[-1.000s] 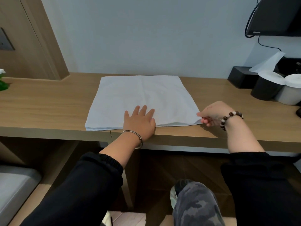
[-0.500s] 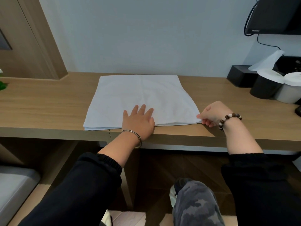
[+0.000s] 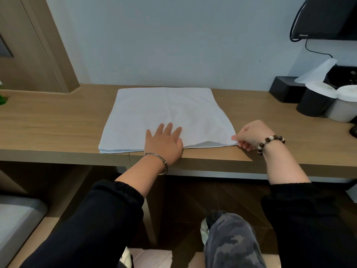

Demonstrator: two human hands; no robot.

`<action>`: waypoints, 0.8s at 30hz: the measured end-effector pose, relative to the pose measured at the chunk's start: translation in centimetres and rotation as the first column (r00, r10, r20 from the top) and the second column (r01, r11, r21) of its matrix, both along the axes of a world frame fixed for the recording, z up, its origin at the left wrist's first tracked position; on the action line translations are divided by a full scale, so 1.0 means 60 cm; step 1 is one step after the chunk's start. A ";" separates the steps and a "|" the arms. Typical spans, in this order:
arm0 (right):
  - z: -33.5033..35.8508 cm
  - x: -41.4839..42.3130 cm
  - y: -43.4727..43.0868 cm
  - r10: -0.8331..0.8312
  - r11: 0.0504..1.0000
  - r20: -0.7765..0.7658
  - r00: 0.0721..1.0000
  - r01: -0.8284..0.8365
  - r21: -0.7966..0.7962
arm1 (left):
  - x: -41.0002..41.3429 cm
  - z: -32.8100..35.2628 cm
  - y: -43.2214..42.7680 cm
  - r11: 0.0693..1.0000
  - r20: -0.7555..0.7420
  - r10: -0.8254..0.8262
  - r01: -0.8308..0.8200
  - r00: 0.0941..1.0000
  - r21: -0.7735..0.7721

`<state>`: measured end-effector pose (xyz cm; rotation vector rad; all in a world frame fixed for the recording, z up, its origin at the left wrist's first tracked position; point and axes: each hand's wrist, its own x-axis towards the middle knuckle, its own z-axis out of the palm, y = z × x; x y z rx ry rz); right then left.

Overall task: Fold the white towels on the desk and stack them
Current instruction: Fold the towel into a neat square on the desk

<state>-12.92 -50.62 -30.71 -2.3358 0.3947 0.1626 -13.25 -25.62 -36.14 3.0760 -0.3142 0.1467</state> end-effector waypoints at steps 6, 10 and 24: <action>-0.010 -0.002 0.004 -0.040 0.995 0.039 0.998 0.044 -0.090 | -0.001 0.004 0.013 0.997 -0.007 -0.079 0.079 0.997 -0.005; -0.023 0.000 0.004 -0.066 0.987 0.113 0.991 0.081 -0.138 | -0.007 0.009 0.055 0.971 0.022 -0.224 0.225 0.974 -0.082; -0.036 0.006 0.005 -0.043 0.987 0.176 0.983 0.069 -0.146 | -0.039 0.032 0.102 0.863 0.353 -0.495 0.498 0.794 0.090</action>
